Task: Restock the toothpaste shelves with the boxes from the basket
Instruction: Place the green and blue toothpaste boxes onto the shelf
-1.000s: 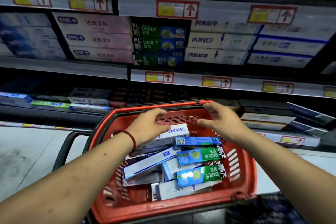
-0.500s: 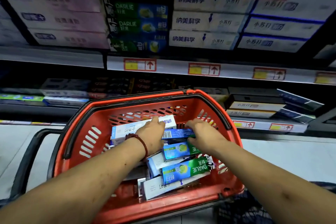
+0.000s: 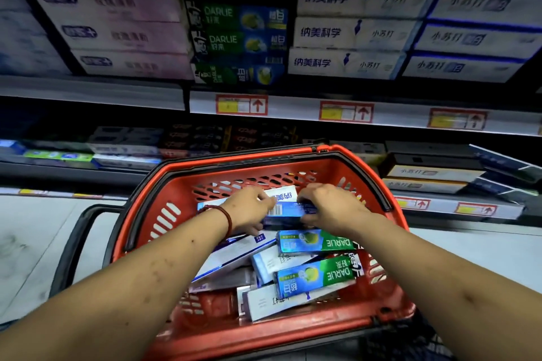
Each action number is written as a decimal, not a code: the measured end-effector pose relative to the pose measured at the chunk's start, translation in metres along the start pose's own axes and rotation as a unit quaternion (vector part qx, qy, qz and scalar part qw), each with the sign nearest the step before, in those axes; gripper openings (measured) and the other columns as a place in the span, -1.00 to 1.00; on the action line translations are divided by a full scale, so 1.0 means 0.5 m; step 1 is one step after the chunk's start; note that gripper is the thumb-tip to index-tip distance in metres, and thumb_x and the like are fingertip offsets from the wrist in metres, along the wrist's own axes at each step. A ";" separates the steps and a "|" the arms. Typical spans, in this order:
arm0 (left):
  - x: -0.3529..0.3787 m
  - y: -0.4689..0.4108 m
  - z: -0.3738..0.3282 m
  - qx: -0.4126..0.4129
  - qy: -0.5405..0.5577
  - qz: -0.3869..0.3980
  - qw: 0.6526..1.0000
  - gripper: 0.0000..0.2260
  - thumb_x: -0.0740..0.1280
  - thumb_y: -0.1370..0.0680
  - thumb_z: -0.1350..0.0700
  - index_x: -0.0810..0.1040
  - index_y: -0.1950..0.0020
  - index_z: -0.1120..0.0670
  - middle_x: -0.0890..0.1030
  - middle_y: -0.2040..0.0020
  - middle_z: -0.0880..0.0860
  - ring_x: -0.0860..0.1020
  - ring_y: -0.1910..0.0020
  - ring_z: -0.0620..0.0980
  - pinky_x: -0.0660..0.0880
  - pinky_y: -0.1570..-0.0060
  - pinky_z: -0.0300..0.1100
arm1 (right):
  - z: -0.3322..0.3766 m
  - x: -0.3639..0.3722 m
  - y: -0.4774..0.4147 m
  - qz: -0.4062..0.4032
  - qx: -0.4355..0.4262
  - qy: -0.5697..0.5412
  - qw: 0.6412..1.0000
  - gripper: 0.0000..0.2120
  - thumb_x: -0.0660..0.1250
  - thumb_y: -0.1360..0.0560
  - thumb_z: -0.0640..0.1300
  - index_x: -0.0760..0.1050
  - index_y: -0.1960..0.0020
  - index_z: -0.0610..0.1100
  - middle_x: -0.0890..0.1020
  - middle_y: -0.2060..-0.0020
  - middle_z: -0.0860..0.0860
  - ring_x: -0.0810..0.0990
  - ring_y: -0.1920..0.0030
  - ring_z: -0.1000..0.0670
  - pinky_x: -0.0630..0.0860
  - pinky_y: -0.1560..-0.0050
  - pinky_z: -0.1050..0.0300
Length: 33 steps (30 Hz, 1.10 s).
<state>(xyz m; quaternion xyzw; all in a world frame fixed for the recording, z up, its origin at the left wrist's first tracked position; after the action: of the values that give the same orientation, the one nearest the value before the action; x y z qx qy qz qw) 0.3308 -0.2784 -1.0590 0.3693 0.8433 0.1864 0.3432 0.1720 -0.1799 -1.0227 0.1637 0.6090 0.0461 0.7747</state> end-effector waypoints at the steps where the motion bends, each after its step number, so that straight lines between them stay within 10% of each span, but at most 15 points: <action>1: -0.007 0.010 -0.003 -0.025 0.054 0.016 0.998 -0.82 0.30 -0.66 -0.01 0.54 0.00 0.09 0.61 0.08 0.19 0.64 0.27 0.11 0.70 0.16 0.03 | 0.011 -0.013 0.010 -0.029 -0.016 0.020 0.999 -0.68 0.38 -0.51 0.08 0.50 -0.23 0.03 0.54 -0.16 0.07 0.52 -0.17 -0.04 0.52 -0.01 0.01; 8: -0.093 0.101 -0.078 -0.006 0.324 0.058 0.944 -0.89 0.44 -0.55 0.28 0.64 -0.06 0.28 0.70 0.07 0.23 0.68 0.09 0.07 0.70 0.07 -0.01 | 0.060 -0.098 0.063 -0.246 -0.122 0.108 0.956 -0.59 0.44 -0.46 0.12 0.53 -0.26 0.02 0.56 -0.10 0.05 0.50 -0.10 -0.05 0.51 -0.07 0.03; 12: -0.147 0.154 -0.103 0.048 0.367 0.038 0.928 -0.83 0.39 -0.53 0.41 0.58 -0.09 0.27 0.69 0.18 0.20 0.65 0.41 -0.01 0.60 -0.15 0.18 | 0.026 -0.173 0.070 -0.285 -0.001 -0.025 0.958 -0.41 0.50 -0.40 0.22 0.48 -0.33 -0.02 0.47 -0.22 -0.02 0.43 -0.21 -0.09 0.46 -0.25 -0.09; 14: -0.177 0.171 -0.099 0.069 0.383 0.022 0.921 -0.76 0.40 -0.50 0.41 0.57 -0.16 0.28 0.69 0.07 0.24 0.68 0.25 0.09 0.66 -0.05 0.13 | -0.003 -0.203 0.066 -0.260 0.073 -0.171 0.948 -0.34 0.53 -0.36 0.23 0.47 -0.33 -0.04 0.51 -0.21 -0.02 0.50 -0.20 -0.05 0.49 -0.26 -0.04; 20: -0.236 0.207 -0.102 0.102 0.403 -0.006 0.909 -0.59 0.46 -0.38 0.39 0.58 -0.22 0.24 0.68 -0.11 0.32 0.70 0.07 0.23 0.69 0.10 0.07 | 0.018 -0.228 0.061 -0.204 0.086 -0.657 0.721 -0.66 0.46 -0.52 -0.26 0.49 -0.25 -0.29 0.68 -0.06 -0.29 0.70 0.28 -0.13 0.67 0.25 0.05; 30: -0.199 0.192 -0.129 0.161 0.213 -0.008 0.964 -0.62 0.59 -0.33 0.11 0.68 -0.11 0.12 0.75 0.05 0.12 0.66 0.19 0.00 0.55 0.16 -0.19 | 0.088 -0.271 0.064 -0.275 0.046 -0.752 0.597 -0.69 0.47 -0.48 -0.37 0.49 -0.17 -0.32 0.59 -0.16 -0.38 0.71 -0.05 -0.27 0.68 -0.04 -0.09; 33: -0.198 0.186 -0.151 0.171 0.226 -0.011 0.959 -0.63 0.55 -0.44 0.20 0.61 -0.22 0.10 0.74 -0.04 0.16 0.69 0.21 -0.05 0.53 0.31 -0.29 | 0.125 -0.271 0.055 -0.190 -0.023 -0.759 0.623 -0.63 0.40 -0.51 -0.41 0.50 -0.30 -0.27 0.66 -0.17 -0.24 0.68 -0.16 -0.13 0.59 -0.24 -0.04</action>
<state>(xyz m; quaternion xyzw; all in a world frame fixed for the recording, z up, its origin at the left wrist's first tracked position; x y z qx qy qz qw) 0.3715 -0.2958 -0.9102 0.3613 0.9221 0.1146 0.0774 0.2008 -0.2032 -0.8757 0.0035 -0.1784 -0.2282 0.9571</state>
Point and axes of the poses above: each hand's wrist, its own y-axis away from the middle knuckle, its own x-axis out of the palm, z = x × y, the point moved 4 cm from there along -y, towards the middle knuckle
